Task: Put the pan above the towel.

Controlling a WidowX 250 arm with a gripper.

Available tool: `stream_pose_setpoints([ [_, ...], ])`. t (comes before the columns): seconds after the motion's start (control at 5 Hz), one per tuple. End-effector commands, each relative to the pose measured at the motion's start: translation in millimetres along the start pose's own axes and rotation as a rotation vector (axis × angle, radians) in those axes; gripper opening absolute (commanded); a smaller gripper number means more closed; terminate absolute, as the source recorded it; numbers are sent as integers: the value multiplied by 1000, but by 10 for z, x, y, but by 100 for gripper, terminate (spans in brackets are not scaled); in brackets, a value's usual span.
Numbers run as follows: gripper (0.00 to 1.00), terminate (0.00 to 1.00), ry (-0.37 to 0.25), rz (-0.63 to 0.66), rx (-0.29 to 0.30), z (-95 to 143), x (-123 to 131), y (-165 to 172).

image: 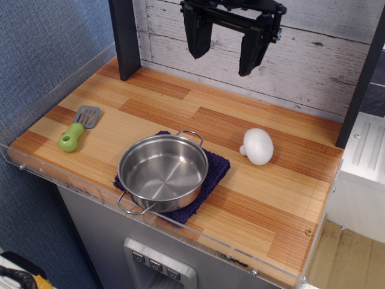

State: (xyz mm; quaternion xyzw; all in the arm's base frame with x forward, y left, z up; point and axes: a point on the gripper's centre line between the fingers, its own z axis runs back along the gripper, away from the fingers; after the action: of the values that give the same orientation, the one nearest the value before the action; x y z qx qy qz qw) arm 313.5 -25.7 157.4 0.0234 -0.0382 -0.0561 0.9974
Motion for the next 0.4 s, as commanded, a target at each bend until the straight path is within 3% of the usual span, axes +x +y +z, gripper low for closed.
stream_pose_setpoints([
  [0.0,100,0,-57,11,-2,87,-337,-116],
  [0.2,100,0,-13,23,-12,-153,-509,-78],
])
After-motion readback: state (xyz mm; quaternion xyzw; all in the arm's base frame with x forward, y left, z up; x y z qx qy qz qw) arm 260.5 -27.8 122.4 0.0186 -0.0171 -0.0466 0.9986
